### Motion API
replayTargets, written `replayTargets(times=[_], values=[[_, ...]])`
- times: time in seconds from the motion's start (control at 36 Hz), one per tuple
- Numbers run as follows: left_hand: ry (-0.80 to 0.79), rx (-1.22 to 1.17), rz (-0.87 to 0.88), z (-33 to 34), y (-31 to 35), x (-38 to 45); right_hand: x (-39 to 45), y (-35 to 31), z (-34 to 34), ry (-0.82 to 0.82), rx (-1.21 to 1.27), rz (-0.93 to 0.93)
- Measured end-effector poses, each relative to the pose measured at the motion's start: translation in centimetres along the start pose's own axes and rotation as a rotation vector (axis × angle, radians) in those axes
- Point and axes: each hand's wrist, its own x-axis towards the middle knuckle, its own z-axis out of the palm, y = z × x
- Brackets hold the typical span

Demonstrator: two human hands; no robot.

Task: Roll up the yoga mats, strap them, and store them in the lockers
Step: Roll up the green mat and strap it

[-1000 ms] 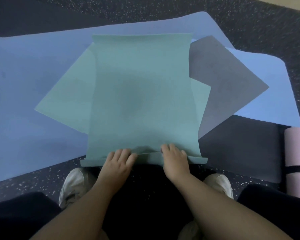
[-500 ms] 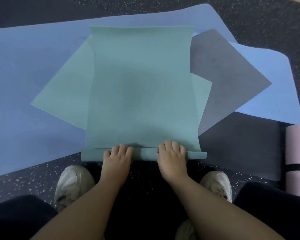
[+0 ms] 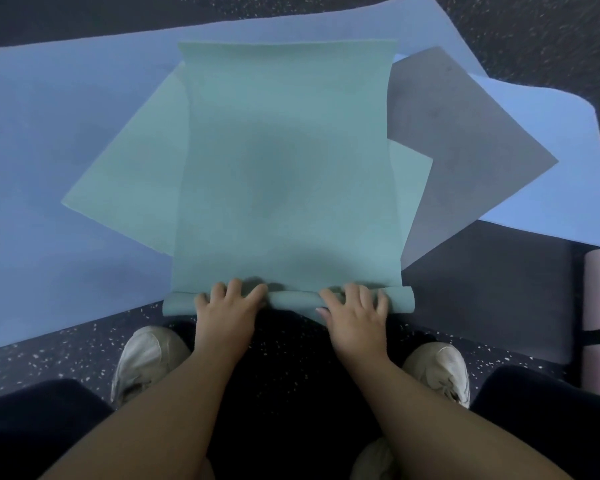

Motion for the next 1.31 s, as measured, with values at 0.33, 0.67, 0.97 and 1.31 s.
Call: replayTargets(times=[0.33,0.67,0.97,1.31], values=[[0.008,-0.09,0.015,0.5,-1.3,2.5,3.8,0.9,-1.1,-0.25,0.065,-0.058],[0.173,0.047,0.073,-0.1,0.9,3.2,5.9,0.4,-1.3,-0.372,-0.009,-0.041],[0.099,-0.119,0.051,0.3,0.6,2.5,6.6,-0.5,-1.4,-0.344,-0.008,0.076],[-0.038,-0.272,-0.1,-2.0,0.6,6.8,3.7,-2.0,0.2,0.006,0.193,-0.007]])
